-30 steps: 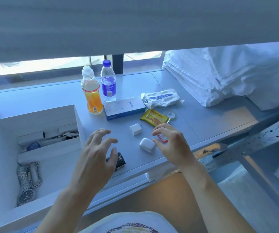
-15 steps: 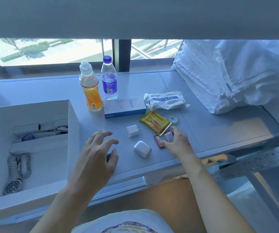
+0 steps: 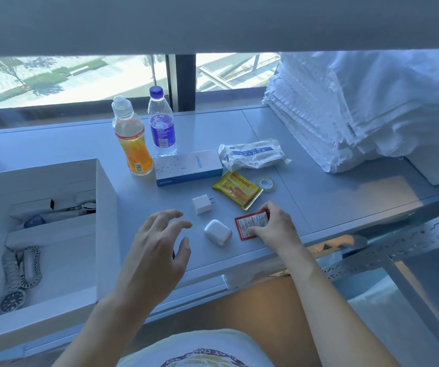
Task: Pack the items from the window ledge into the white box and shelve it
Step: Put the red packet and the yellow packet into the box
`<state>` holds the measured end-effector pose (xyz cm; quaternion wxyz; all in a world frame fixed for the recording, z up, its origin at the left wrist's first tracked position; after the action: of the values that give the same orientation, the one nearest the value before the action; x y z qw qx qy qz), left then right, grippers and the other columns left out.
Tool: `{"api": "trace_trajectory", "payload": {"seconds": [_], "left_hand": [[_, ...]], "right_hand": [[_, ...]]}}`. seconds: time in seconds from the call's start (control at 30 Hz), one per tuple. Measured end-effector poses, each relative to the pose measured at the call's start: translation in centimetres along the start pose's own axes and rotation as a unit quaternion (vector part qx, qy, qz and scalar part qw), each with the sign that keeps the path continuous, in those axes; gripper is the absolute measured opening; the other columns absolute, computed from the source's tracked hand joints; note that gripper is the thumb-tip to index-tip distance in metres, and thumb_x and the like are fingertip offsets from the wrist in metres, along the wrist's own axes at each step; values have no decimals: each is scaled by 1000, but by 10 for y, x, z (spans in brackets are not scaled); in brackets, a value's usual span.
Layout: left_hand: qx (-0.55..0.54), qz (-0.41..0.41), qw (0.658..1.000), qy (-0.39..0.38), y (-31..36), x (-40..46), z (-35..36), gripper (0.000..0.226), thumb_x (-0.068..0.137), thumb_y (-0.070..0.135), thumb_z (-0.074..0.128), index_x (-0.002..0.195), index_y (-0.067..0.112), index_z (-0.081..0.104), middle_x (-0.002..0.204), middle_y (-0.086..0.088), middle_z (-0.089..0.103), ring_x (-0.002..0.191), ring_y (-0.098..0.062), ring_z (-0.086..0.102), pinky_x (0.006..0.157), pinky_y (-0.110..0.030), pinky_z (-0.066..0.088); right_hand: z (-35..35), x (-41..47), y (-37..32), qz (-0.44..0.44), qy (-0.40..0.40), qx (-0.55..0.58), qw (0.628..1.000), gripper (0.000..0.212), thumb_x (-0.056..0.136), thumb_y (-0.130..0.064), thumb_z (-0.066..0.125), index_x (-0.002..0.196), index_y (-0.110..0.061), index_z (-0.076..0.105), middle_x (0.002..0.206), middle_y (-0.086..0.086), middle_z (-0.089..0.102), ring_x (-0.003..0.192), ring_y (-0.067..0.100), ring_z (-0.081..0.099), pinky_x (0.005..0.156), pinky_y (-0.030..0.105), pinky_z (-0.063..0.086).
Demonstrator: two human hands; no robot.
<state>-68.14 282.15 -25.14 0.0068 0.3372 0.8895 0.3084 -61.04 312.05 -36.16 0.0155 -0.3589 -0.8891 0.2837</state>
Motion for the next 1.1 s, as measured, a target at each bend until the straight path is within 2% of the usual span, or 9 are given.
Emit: {"api": "trace_trajectory", "payload": {"seconds": [0.07, 0.27, 0.47, 0.6, 0.77, 0.87, 0.93, 1.03, 1.1], "left_hand": [[-3, 10, 1000, -5, 4, 0, 3, 24, 91, 13, 69, 115, 20, 70, 131, 1, 62, 127, -20, 52, 103, -40, 49], [-7, 40, 999, -22, 14, -1, 6, 25, 93, 16, 68, 118, 19, 70, 131, 1, 63, 125, -20, 53, 103, -38, 47], [-34, 71, 997, -23, 21, -10, -6, 32, 95, 17, 66, 126, 21, 65, 131, 4, 62, 123, -17, 55, 101, -34, 48], [-65, 73, 995, -3, 18, -17, -28, 43, 96, 23, 65, 137, 26, 55, 134, 7, 60, 123, -14, 55, 99, -31, 47], [-95, 58, 992, 51, -4, -26, -71, 54, 97, 27, 63, 146, 33, 41, 133, 12, 58, 118, -6, 57, 89, -25, 46], [-99, 36, 990, 93, -29, -37, -102, 49, 99, 33, 58, 145, 29, 44, 128, 10, 58, 106, 4, 51, 81, -16, 43], [-86, 21, 990, 113, -47, -47, -120, 42, 101, 36, 54, 141, 26, 49, 125, 7, 61, 100, 2, 52, 77, -20, 47], [-87, -15, 987, 136, -77, -64, -146, 31, 102, 32, 55, 131, 22, 60, 116, 6, 70, 96, -10, 64, 79, -35, 57], [-83, -40, 984, 151, -98, -78, -163, 25, 102, 33, 55, 121, 24, 66, 104, 10, 74, 89, -10, 67, 75, -34, 58]], "right_hand": [[-4, -6, 0, -5, 2, 9, 1000, 45, 72, -31, 92, 98, -27, 55, 87, -8, 65, 81, 17, 63, 59, 25, 42], [-22, -28, -8, -19, 18, 14, 1000, 27, 85, -24, 82, 101, -29, 60, 92, -5, 70, 88, 20, 67, 74, 33, 56], [-55, -63, -43, -50, 34, 84, 995, 24, 87, -19, 79, 102, -30, 63, 95, -7, 75, 88, 14, 72, 79, 40, 62], [-76, -90, -95, -99, 22, 143, 985, 26, 85, -16, 82, 101, -30, 67, 93, -8, 78, 83, 7, 74, 81, 39, 63], [-78, -122, -184, -183, -20, 198, 963, 26, 87, -7, 80, 101, -26, 68, 91, -6, 78, 82, 10, 73, 84, 40, 62], [-65, -139, -237, -238, -56, 200, 949, 28, 87, -5, 79, 101, -27, 68, 93, -8, 78, 86, 12, 74, 82, 44, 62], [-48, -148, -271, -272, -87, 186, 940, 29, 87, -6, 78, 102, -29, 67, 93, -10, 78, 87, 15, 74, 82, 46, 62], [-19, -159, -313, -308, -126, 166, 928, 31, 88, -5, 77, 102, -31, 67, 92, -11, 77, 86, 12, 72, 77, 36, 59], [3, -165, -338, -329, -158, 148, 919, 30, 90, -9, 75, 104, -34, 67, 93, -11, 76, 87, 10, 70, 74, 23, 51]]}}
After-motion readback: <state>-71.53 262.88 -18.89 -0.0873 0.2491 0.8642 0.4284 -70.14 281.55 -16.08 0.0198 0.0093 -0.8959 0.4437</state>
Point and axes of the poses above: each hand's wrist, its own x-axis towards the middle knuckle, its own z-axis out of the palm, y = z × x, the point moved 9 cm from there along x, towards the middle knuckle
